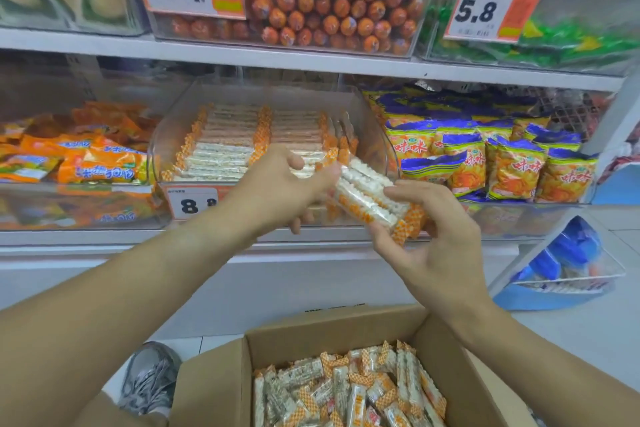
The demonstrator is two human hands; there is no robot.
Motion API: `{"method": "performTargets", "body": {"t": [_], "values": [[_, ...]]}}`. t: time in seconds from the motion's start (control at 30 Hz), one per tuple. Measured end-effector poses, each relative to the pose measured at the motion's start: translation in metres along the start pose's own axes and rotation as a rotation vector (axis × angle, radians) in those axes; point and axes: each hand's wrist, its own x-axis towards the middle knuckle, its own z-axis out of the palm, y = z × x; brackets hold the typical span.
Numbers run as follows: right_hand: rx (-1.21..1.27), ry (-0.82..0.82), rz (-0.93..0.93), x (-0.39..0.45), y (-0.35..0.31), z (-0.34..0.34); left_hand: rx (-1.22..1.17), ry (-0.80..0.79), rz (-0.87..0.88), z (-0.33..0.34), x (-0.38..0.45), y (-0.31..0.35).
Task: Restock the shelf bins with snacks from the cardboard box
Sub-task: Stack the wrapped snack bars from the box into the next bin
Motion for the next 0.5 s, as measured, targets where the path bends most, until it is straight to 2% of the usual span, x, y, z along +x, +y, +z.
{"method": "performTargets", "body": {"t": [0.07,0.13,0.33,0.5], "values": [[-0.014,0.034,-0.061,0.003,-0.008,0.007,-0.287,-0.131,-0.118,0.01,-0.009,0.005],[-0.036,0.023,-0.117,0.002,-0.016,0.017,-0.412,-0.159,-0.126,0.015,-0.013,0.01],[-0.064,0.057,-0.07,0.013,-0.017,0.031,-0.295,-0.061,-0.044,0.002,-0.006,0.01],[-0.14,0.03,0.028,0.046,-0.016,0.034,-0.092,-0.013,0.159,-0.01,0.037,0.008]]}}
